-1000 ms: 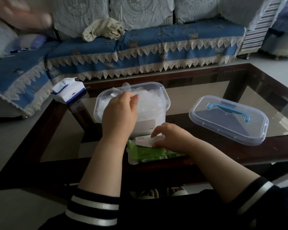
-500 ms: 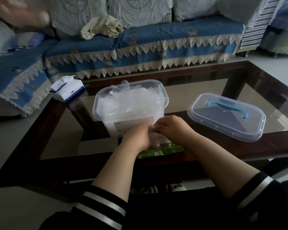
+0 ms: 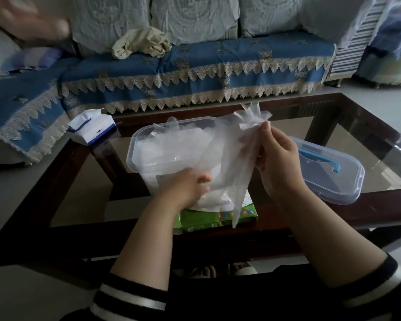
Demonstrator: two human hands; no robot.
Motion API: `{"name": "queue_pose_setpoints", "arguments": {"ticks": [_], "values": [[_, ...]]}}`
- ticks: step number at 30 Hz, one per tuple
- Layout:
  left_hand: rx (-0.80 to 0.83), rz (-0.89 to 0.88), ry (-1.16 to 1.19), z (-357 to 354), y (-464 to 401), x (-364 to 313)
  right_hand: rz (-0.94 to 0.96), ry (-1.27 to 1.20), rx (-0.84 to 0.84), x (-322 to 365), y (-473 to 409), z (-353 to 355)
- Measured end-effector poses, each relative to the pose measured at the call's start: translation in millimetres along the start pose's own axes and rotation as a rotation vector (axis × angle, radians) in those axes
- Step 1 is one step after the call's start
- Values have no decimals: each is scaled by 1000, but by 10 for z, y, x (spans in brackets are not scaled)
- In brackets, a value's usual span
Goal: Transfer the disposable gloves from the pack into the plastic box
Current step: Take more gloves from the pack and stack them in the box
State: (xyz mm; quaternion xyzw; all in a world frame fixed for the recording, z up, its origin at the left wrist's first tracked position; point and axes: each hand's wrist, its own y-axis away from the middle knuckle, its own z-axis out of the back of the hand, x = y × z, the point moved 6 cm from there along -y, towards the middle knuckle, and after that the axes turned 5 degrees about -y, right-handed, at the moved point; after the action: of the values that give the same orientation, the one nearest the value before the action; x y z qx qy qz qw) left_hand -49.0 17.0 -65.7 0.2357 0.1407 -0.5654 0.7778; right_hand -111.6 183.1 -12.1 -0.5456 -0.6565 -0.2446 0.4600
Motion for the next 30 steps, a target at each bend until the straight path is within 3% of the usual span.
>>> {"name": "queue_pose_setpoints", "arguments": {"ticks": [3,5,6,11,17,24,30], "values": [[-357,-45,486,477,239,-120,-20,20,-11,33,-6,38],[-609,-126,641,739,419,-206,-4,62,-6,40,2,57],[-657,-186,676,811,474,-264,5,86,-6,38,8,61],[-470,-326,473,683,352,-553,3,196,22,-6,32,50],[-555,-255,477,644,222,-602,-123,246,63,-153,41,23],[-450,-257,437,664,126,-629,-33,400,-123,-73,-50,223],[-342,-373,291,675,57,-760,44,298,-298,-5,-83,354]]}}
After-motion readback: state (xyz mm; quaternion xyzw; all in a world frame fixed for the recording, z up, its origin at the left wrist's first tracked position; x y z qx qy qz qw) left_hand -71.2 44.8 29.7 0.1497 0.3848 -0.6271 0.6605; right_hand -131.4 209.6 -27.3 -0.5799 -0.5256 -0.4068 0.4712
